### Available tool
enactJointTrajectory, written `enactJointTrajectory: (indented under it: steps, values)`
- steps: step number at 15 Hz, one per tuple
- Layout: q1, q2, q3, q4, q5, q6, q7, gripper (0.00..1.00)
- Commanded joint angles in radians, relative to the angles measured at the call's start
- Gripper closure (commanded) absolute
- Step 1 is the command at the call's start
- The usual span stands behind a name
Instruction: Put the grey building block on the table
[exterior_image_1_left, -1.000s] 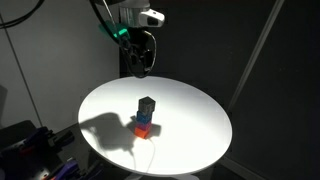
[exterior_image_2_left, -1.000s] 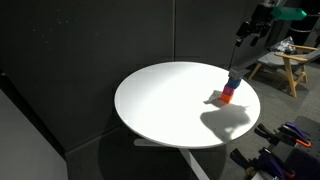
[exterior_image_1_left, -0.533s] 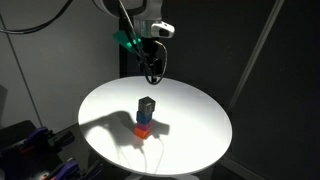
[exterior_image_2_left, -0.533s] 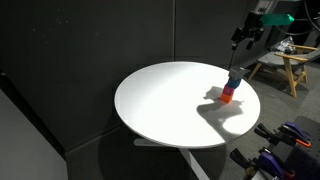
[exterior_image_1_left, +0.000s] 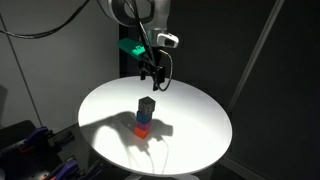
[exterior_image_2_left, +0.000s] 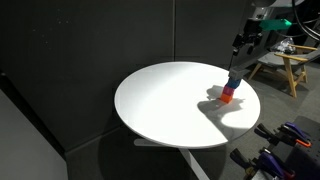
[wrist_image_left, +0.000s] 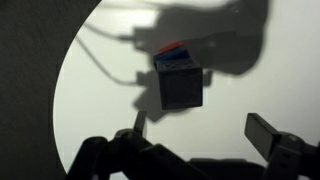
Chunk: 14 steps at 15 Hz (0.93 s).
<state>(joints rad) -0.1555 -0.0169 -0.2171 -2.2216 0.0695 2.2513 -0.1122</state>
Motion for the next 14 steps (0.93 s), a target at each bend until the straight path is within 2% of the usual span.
enactJointTrajectory:
  steps: [1, 14]
  values:
    - [-0.014, 0.006, 0.01, 0.003, 0.0, -0.003, -0.009, 0.0]
    - [-0.018, 0.042, 0.01, 0.006, -0.007, 0.015, -0.016, 0.0]
